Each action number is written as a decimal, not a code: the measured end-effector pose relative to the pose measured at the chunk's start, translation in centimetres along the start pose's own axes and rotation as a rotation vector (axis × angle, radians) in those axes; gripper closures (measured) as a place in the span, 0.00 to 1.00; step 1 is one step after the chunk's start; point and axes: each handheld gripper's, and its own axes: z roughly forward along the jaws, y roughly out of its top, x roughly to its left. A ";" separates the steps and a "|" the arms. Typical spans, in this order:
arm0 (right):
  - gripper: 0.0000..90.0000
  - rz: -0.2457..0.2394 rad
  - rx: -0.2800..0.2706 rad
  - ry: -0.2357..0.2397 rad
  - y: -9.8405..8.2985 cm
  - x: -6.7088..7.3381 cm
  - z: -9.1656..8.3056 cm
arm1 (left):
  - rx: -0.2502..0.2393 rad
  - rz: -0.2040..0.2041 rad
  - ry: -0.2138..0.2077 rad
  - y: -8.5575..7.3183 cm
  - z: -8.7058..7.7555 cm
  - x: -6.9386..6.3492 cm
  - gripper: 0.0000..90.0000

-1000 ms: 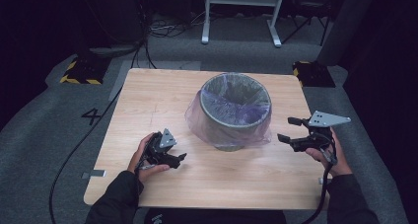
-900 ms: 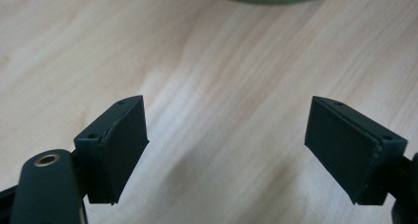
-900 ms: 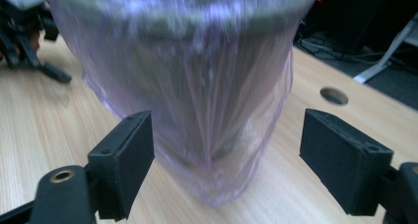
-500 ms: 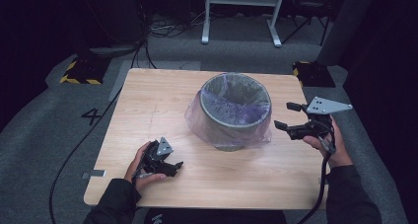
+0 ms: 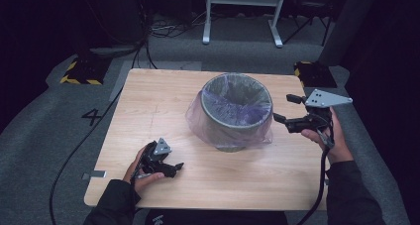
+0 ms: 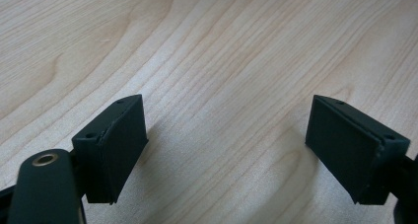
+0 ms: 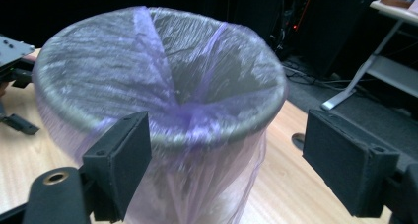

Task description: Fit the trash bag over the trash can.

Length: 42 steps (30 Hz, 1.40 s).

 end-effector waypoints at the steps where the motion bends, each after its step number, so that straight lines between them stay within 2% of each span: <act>1: 0.21 0.002 -0.004 -0.001 0.3 0.0 0.1 | 0.000 0.000 0.000 0.0 0.0 0.0 0.17; 15: 0.21 -0.041 0.021 -0.006 2.5 0.2 2.0 | 0.000 -0.004 0.003 0.0 0.0 -0.1 0.17; 17: 0.21 -0.051 0.025 -0.020 2.7 0.4 2.3 | 0.000 -0.004 0.003 0.0 0.0 -0.1 0.17; 22: 0.22 -0.042 0.013 -0.029 3.3 0.6 3.0 | 0.000 -0.004 0.003 0.0 0.0 -0.1 0.16; 42: 0.22 -0.040 0.047 0.029 5.1 1.4 6.7 | 0.000 -0.004 0.003 0.0 0.0 -0.1 0.16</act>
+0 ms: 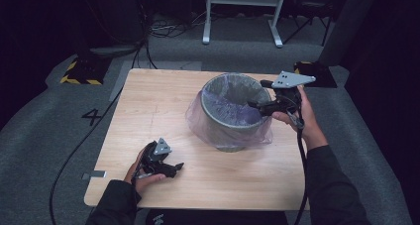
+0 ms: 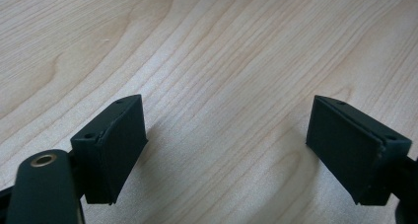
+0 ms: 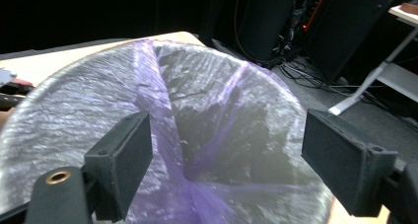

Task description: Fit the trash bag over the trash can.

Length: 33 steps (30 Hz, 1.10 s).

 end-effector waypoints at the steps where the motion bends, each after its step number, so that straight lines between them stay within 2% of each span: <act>1: 0.22 0.002 0.004 0.004 0.1 0.0 0.2 | 0.000 0.000 0.000 0.0 0.0 0.0 0.16; 10: 0.21 0.010 0.064 0.038 0.0 0.1 2.6 | 0.000 0.000 0.000 0.0 0.0 0.0 0.16; 19: 0.22 -0.009 0.127 0.061 -0.2 0.3 4.0 | 0.000 0.000 0.000 0.0 0.0 0.0 0.16; 21: 0.24 -0.018 0.143 0.036 -0.2 0.3 4.2 | 0.000 0.000 0.000 0.0 0.0 0.0 0.16; 23: 0.24 -0.010 0.157 0.037 -0.3 0.3 4.5 | 0.000 0.000 0.000 0.0 0.0 0.0 0.16; 24: 0.24 -0.013 0.176 0.053 -0.3 0.2 4.7 | 0.000 0.000 0.000 0.0 0.0 0.0 0.16; 33: 0.24 -0.054 0.281 0.071 -0.2 0.4 5.7 | 0.000 0.000 0.000 0.0 0.0 0.0 0.16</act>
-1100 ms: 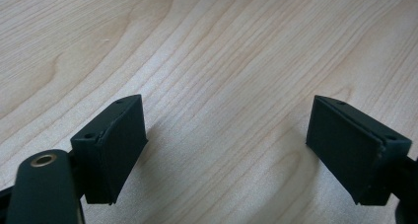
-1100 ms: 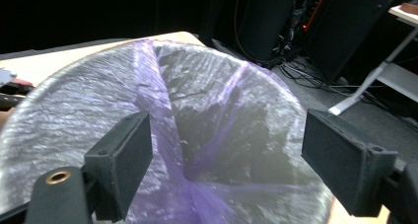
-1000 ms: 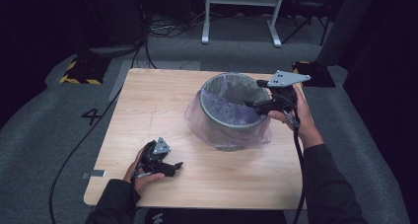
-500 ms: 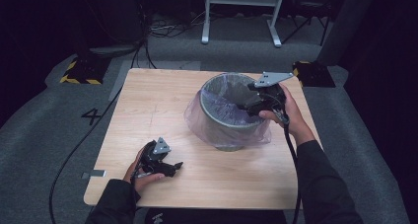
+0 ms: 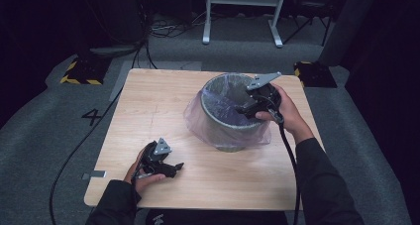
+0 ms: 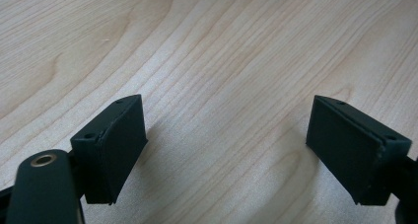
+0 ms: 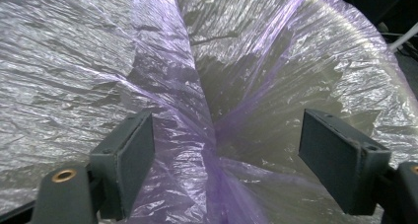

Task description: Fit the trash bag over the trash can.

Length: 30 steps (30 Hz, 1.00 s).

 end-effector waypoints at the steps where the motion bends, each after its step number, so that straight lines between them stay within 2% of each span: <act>1: 0.25 -0.006 0.016 0.004 0.1 0.0 0.1 | 0.000 0.000 0.000 0.0 0.0 0.0 0.16; 10: 0.24 -0.015 0.158 0.041 0.9 -0.2 1.1 | 0.000 0.000 0.000 0.0 0.0 0.0 0.16; 18: 0.24 -0.010 0.224 0.063 1.1 -0.2 1.6 | 0.000 0.001 -0.001 0.0 0.0 0.0 0.16; 22: 0.23 -0.026 0.267 0.058 1.2 -0.1 1.8 | 0.000 0.006 -0.005 0.0 0.0 0.1 0.16; 30: 0.23 -0.036 0.297 0.049 1.4 0.0 2.0 | 0.001 0.007 -0.005 0.0 0.0 0.1 0.16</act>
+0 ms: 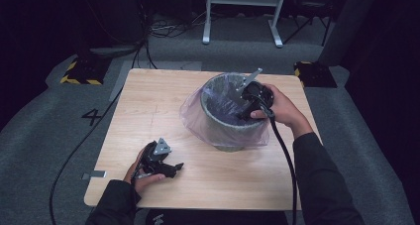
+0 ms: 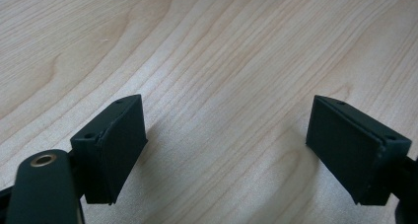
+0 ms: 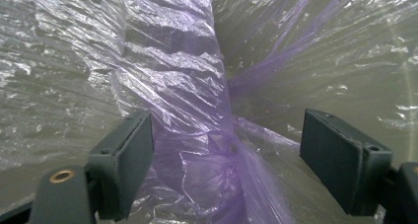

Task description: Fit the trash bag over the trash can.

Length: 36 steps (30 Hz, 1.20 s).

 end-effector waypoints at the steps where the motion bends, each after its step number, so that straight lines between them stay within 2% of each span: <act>1: 0.23 0.002 0.004 0.001 0.0 0.0 0.0 | -0.001 -0.002 0.000 0.0 0.0 0.0 0.16; 8: 0.23 0.011 -0.006 -0.028 0.0 0.1 -0.1 | 0.000 0.001 -0.001 0.0 0.0 0.0 0.16; 16: 0.24 0.033 -0.056 -0.058 -0.4 0.3 -0.5 | 0.000 0.001 -0.001 0.0 0.0 0.0 0.16; 21: 0.23 0.025 -0.128 -0.057 -0.8 0.4 -0.9 | 0.000 0.001 -0.001 0.0 0.0 0.0 0.16; 29: 0.24 0.096 -0.250 -0.092 -1.7 0.6 -1.5 | 0.000 0.001 -0.001 0.0 0.0 0.0 0.16; 32: 0.23 0.111 -0.300 -0.100 -2.0 0.7 -1.7 | 0.000 0.001 0.000 0.0 0.0 0.0 0.16; 36: 0.24 0.115 -0.331 -0.109 -2.3 0.8 -1.9 | 0.000 0.001 0.000 0.0 0.0 0.0 0.16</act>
